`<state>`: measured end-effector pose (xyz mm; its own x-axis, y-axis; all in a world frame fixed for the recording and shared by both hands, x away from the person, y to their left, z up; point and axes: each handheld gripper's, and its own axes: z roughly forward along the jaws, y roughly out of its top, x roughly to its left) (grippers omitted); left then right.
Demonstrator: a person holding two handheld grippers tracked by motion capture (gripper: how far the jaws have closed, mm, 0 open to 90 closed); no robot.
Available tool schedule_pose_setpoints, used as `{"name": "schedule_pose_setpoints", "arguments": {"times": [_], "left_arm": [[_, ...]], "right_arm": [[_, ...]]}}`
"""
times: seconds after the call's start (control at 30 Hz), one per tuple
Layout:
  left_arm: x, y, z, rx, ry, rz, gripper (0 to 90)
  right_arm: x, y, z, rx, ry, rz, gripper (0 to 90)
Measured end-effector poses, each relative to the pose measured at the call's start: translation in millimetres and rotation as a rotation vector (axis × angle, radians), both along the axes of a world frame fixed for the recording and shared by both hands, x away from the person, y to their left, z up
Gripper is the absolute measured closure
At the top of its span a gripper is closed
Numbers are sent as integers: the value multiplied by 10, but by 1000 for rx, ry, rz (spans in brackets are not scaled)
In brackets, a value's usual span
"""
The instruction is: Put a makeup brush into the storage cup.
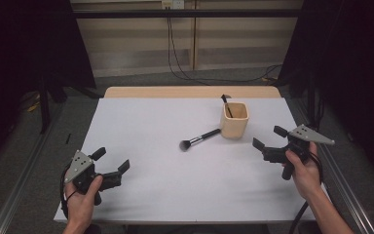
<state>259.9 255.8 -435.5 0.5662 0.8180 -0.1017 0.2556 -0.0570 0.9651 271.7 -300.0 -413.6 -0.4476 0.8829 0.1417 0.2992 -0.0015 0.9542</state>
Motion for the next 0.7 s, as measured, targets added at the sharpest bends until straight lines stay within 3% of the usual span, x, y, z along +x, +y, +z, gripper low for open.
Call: {"name": "schedule_pose_setpoints", "arguments": {"times": [0.1, 0.23, 0.33, 0.47, 0.53, 0.7], "left_arm": [[-46, 2, 40, -41, -15, 12, 27], [-83, -18, 38, 8, -26, 0, 26], [-90, -36, 34, 12, -27, -7, 26], [-99, -22, 26, -4, -17, -12, 26], [-94, -11, 19, -38, -14, -14, 24], [-104, -16, 42, 13, -41, -23, 20]], "right_arm": [[-95, 3, -23, 4, 8, -4, 9], [-240, 18, -86, -6, 16, 3, 9], [-343, 16, -136, -18, 18, -1, 0], [-442, 13, -194, -31, 21, 5, 0], [-482, 8, -209, -27, 16, 0, 0], [-562, -39, -226, -31, 2, 2, 0]]}}
